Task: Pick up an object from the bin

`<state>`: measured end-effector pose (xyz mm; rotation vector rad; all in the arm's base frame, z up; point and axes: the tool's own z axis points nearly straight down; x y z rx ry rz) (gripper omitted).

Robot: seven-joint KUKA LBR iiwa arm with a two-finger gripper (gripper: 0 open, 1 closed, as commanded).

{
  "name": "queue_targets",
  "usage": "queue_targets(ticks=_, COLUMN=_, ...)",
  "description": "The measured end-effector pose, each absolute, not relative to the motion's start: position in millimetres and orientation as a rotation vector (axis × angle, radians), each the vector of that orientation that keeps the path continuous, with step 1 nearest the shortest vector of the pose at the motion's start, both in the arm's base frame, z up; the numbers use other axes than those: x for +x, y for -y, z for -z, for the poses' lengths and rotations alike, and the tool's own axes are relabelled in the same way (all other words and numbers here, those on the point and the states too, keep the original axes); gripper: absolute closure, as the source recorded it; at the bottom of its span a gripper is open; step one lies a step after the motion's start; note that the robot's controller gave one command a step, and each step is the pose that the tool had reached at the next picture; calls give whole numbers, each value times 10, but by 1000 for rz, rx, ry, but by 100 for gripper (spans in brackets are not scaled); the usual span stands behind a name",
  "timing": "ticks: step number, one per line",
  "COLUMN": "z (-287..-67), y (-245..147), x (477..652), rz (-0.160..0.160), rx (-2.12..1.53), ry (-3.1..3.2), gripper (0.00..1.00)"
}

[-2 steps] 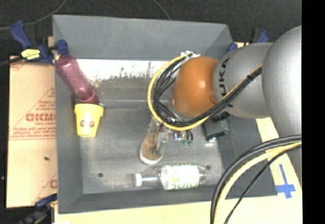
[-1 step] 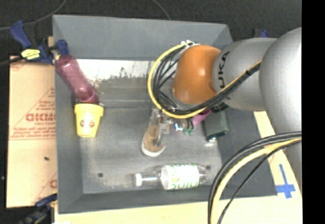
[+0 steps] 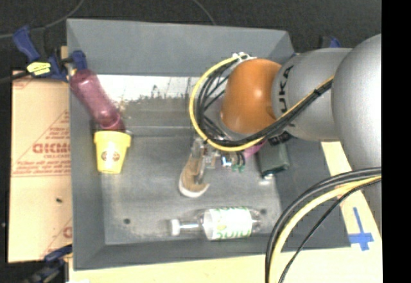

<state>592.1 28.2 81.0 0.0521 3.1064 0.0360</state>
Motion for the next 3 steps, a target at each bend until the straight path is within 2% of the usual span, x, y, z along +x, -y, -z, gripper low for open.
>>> queue_targets(ticks=1, z=-776, y=-267, x=6077, rz=-37, rx=63, ry=-3120, gripper=100)
queue_targets(ticks=3, z=-776, y=-300, x=6063, rz=-34, rx=50, ry=-3107, gripper=100)
